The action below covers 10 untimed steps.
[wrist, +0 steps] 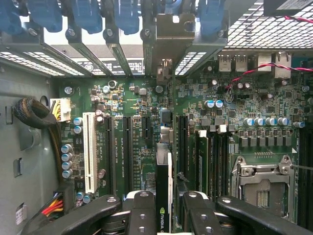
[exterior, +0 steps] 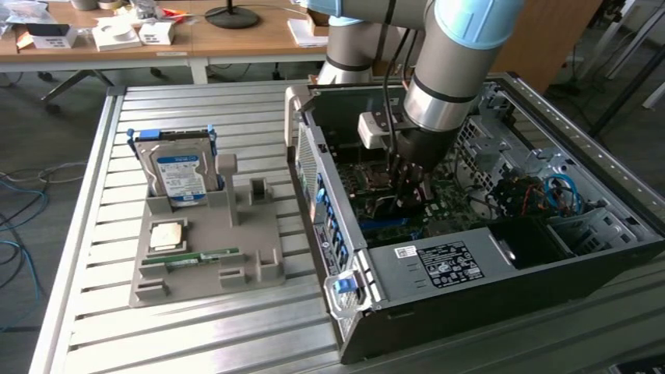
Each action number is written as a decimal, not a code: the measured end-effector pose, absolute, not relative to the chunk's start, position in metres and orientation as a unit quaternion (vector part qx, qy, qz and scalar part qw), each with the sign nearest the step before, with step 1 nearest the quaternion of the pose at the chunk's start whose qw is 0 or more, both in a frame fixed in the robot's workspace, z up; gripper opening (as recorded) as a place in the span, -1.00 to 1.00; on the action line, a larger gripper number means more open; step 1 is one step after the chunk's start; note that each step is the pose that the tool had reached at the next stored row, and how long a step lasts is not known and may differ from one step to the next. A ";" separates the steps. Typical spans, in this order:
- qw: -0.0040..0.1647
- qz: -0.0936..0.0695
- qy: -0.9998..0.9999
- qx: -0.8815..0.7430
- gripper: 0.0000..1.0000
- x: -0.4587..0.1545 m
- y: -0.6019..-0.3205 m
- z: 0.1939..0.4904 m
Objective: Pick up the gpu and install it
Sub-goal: 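Insert the gpu into the slot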
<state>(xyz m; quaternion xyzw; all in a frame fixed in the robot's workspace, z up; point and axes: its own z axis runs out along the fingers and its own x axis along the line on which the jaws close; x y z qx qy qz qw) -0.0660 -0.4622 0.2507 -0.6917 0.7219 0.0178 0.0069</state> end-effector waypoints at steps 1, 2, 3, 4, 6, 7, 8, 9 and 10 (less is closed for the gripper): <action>0.007 0.018 0.722 -0.692 -0.48 -0.066 -0.462 0.251; 0.007 0.018 0.722 -0.692 -0.48 -0.066 -0.462 0.251; 0.007 0.018 0.722 -0.692 -0.48 -0.066 -0.462 0.251; 0.007 0.018 0.722 -0.692 -0.48 -0.066 -0.462 0.251; 0.007 0.018 0.722 -0.692 -0.48 -0.066 -0.462 0.250; 0.007 0.018 0.722 -0.692 -0.48 -0.066 -0.462 0.250; 0.007 0.018 0.722 -0.692 -0.48 -0.066 -0.462 0.250; 0.007 0.018 0.722 -0.692 -0.48 -0.066 -0.462 0.250; 0.007 0.018 0.722 -0.692 -0.48 -0.066 -0.462 0.250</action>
